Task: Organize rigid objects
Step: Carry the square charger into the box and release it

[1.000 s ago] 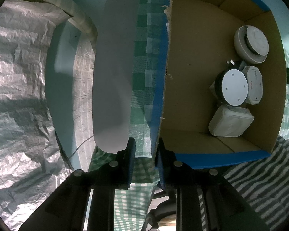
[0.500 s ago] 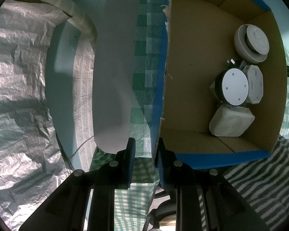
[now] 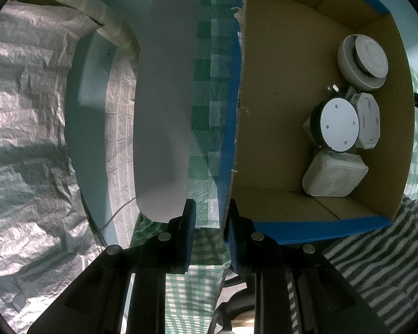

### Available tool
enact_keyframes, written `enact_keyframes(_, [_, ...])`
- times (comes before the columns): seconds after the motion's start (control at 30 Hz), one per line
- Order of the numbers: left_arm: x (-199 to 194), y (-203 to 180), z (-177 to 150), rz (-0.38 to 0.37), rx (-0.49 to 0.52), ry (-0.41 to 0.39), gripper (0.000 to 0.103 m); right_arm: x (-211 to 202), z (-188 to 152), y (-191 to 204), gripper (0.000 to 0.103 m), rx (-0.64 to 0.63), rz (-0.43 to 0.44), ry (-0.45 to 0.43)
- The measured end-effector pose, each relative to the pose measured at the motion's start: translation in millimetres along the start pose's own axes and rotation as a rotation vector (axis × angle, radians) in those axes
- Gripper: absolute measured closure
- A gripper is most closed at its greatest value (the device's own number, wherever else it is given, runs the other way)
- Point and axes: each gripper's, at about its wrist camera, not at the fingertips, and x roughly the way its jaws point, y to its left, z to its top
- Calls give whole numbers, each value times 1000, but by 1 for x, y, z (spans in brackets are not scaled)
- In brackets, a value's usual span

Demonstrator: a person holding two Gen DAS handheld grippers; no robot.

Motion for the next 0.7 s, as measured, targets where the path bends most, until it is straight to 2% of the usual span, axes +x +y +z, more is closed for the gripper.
enact_keyframes(0.27, [0,0,1,1,0,-1,81,-57,17,21,45,-72,37,-59])
enact_keyframes(0.3, [0,0,1,1,1,-1,81,-58,15,7,45,-81,42,-66])
enact_keyframes(0.37, [0,0,1,1,1,-2,81,-69,19,13,45,-102,50,-83])
enact_keyframes(0.4, [0,1,1,0,1,-2,81,-77,18,31,45,-113,55,-92])
enact_keyframes(0.5, [0,1,1,-3,-2,-2,81,-88,22,52,45,-144,68,-114])
enact_keyframes(0.7, [-1,0,2,-1,0,-4,81,-86,32,99,45,-222,82,-127])
